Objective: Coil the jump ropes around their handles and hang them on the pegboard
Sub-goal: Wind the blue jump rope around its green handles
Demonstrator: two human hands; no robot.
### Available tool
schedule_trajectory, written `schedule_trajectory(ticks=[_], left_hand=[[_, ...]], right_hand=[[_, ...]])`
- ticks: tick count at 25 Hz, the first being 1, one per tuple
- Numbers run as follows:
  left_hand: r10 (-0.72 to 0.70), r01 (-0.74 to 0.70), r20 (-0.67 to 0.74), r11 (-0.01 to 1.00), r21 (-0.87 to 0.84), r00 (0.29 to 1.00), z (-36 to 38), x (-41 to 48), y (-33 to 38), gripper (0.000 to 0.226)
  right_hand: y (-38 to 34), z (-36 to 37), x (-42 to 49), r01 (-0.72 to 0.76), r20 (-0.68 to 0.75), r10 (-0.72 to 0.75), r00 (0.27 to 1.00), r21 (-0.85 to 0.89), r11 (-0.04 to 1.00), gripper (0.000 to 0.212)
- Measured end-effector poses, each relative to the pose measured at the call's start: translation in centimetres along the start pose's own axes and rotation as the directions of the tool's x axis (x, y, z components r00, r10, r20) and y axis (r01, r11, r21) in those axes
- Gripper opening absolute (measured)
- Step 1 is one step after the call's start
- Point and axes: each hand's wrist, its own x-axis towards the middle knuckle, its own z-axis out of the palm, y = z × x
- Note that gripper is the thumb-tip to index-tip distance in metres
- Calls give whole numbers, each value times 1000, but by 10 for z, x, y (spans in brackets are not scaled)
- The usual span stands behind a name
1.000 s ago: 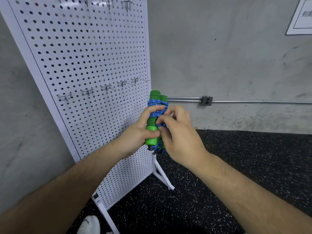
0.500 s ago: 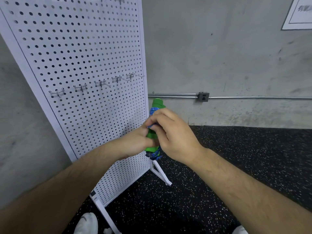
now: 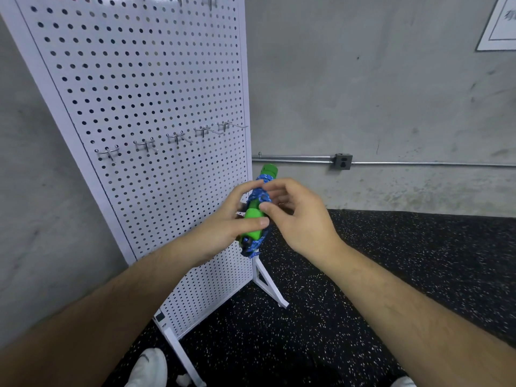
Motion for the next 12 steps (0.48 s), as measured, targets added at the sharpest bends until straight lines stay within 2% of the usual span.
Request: schedule_trajectory(ticks=[3,7,12], left_hand=[[-34,31,-61,998,-50,998,0,0,6,43],[-19,24,-68,997,75,998,6,-3,12,46],[-4,54,-214,973,226,977,5,0,12,26]], right_hand=[[-1,-1,4,-88,-51,96,994,135,987,29],[-3,0,8,-167,-59,184,981,220,961,27],[-2,2,10,-238,38,236,971,241,941,23]])
